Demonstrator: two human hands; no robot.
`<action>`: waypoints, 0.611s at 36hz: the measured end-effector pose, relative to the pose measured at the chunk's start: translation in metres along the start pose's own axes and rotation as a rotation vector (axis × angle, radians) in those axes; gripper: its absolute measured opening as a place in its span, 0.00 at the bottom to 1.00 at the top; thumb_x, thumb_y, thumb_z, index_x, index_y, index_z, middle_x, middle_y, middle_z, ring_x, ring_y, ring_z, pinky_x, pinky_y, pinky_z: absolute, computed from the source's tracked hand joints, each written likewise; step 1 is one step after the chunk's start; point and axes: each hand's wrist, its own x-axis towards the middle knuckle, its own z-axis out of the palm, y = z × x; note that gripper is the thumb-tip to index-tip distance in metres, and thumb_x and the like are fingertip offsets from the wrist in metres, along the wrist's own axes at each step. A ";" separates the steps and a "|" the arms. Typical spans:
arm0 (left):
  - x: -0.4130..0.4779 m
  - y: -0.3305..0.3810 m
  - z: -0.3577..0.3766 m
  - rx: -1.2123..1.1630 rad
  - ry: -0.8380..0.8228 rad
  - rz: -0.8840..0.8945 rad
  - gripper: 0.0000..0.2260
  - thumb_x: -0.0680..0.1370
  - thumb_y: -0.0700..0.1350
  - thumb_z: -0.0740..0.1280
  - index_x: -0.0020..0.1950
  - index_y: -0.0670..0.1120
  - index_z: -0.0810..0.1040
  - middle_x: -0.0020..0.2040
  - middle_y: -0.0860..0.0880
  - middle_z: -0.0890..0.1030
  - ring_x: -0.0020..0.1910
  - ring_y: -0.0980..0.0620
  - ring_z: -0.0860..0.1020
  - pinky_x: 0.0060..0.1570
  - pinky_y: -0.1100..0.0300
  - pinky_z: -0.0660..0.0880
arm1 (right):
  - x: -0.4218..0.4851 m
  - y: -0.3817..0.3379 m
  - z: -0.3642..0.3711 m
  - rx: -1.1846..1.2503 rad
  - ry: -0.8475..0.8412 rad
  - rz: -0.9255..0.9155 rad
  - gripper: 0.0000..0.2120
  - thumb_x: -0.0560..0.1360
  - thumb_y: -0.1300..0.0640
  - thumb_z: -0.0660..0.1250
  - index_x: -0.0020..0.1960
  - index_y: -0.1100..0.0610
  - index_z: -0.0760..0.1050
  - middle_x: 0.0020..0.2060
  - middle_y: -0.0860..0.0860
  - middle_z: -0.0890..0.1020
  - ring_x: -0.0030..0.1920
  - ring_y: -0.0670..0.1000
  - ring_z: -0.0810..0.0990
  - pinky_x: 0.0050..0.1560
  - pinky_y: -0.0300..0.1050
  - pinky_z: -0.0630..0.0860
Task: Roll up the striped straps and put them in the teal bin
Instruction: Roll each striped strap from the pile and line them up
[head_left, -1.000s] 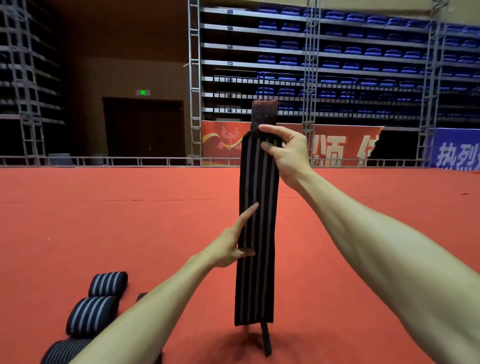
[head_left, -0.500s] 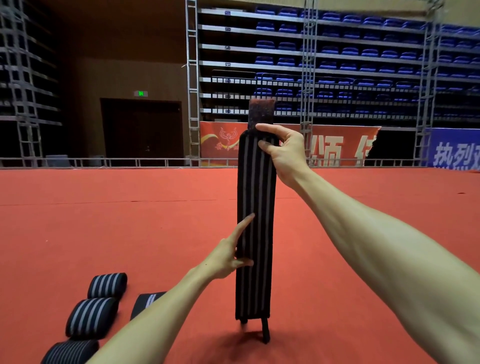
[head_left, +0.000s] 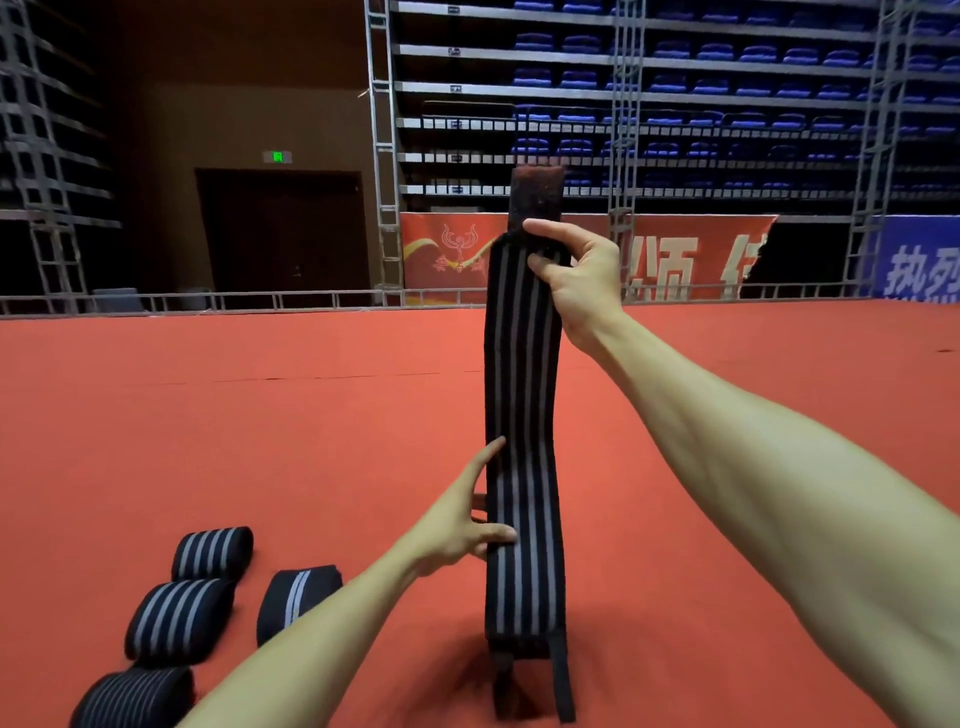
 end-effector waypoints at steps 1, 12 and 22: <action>0.004 -0.005 0.004 -0.013 0.002 -0.013 0.44 0.75 0.35 0.74 0.74 0.72 0.54 0.63 0.41 0.75 0.39 0.51 0.78 0.38 0.56 0.79 | -0.001 0.006 -0.001 -0.007 0.002 0.011 0.18 0.74 0.73 0.68 0.53 0.53 0.83 0.51 0.49 0.84 0.53 0.47 0.84 0.56 0.42 0.80; 0.047 -0.101 0.043 0.117 0.057 -0.181 0.39 0.73 0.34 0.73 0.76 0.61 0.60 0.56 0.44 0.81 0.45 0.48 0.82 0.45 0.54 0.81 | -0.025 0.128 -0.028 -0.107 0.014 0.171 0.20 0.73 0.74 0.68 0.50 0.49 0.84 0.47 0.45 0.85 0.49 0.40 0.83 0.56 0.37 0.79; 0.065 -0.145 0.054 0.696 -0.082 -0.146 0.18 0.80 0.51 0.68 0.68 0.51 0.75 0.65 0.47 0.62 0.58 0.48 0.70 0.69 0.56 0.65 | -0.052 0.199 -0.042 -0.116 0.022 0.262 0.21 0.73 0.75 0.67 0.49 0.50 0.83 0.46 0.42 0.84 0.47 0.34 0.81 0.51 0.31 0.76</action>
